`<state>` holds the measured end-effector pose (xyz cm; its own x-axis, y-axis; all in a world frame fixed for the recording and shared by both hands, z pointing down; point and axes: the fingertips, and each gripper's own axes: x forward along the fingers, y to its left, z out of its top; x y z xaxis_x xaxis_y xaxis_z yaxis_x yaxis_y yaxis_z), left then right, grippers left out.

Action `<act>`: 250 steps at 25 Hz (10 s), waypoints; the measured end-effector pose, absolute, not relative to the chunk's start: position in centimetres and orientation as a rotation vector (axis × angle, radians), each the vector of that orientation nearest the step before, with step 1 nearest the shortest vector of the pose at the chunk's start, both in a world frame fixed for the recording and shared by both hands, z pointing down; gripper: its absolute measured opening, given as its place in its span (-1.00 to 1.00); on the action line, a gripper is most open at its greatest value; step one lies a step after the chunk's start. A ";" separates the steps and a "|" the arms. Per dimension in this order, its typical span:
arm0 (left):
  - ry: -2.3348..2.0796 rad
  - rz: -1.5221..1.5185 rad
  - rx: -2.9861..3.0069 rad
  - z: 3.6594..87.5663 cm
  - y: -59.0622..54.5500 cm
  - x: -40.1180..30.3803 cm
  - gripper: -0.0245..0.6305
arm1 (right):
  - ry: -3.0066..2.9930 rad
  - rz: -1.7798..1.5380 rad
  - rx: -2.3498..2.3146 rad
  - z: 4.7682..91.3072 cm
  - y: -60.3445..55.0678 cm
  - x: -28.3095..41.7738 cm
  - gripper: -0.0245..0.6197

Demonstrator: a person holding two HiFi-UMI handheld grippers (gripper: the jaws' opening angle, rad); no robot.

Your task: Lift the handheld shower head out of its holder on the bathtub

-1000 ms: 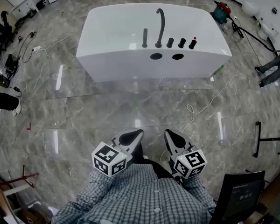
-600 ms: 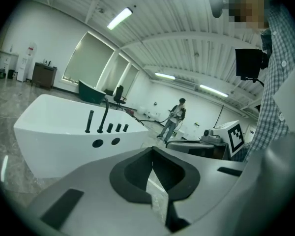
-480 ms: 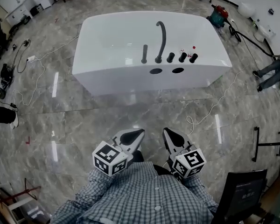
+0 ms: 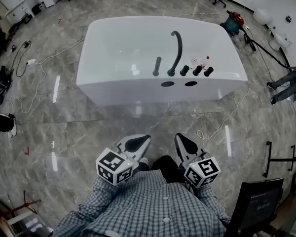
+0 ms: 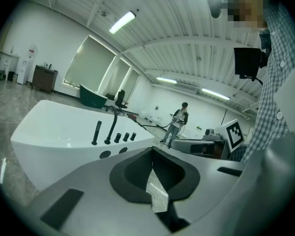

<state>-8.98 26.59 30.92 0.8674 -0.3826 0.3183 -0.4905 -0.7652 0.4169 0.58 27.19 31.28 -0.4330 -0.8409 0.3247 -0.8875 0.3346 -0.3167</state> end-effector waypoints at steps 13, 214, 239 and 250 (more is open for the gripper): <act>-0.684 0.302 2.515 31.7 15.8 -4.1 -0.91 | -2.486 0.683 1.546 32.0 15.7 5.7 -0.88; -1.007 0.553 2.849 28.0 -19.4 1.0 -0.55 | -2.543 0.389 1.760 26.9 -20.3 17.1 -0.88; -1.044 0.451 2.910 21.8 -19.2 0.7 -0.55 | -2.600 0.121 1.830 19.9 -22.1 19.6 -0.88; -1.021 0.456 2.913 22.4 -19.6 0.3 -0.55 | -2.558 0.105 1.840 20.7 -22.1 19.2 -0.88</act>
<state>0.30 -19.58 22.37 0.7433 -0.6076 0.2799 -0.6138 -0.7858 -0.0758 19.19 -22.11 20.75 -0.3190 -0.9473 0.0300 -0.9465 0.3169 -0.0608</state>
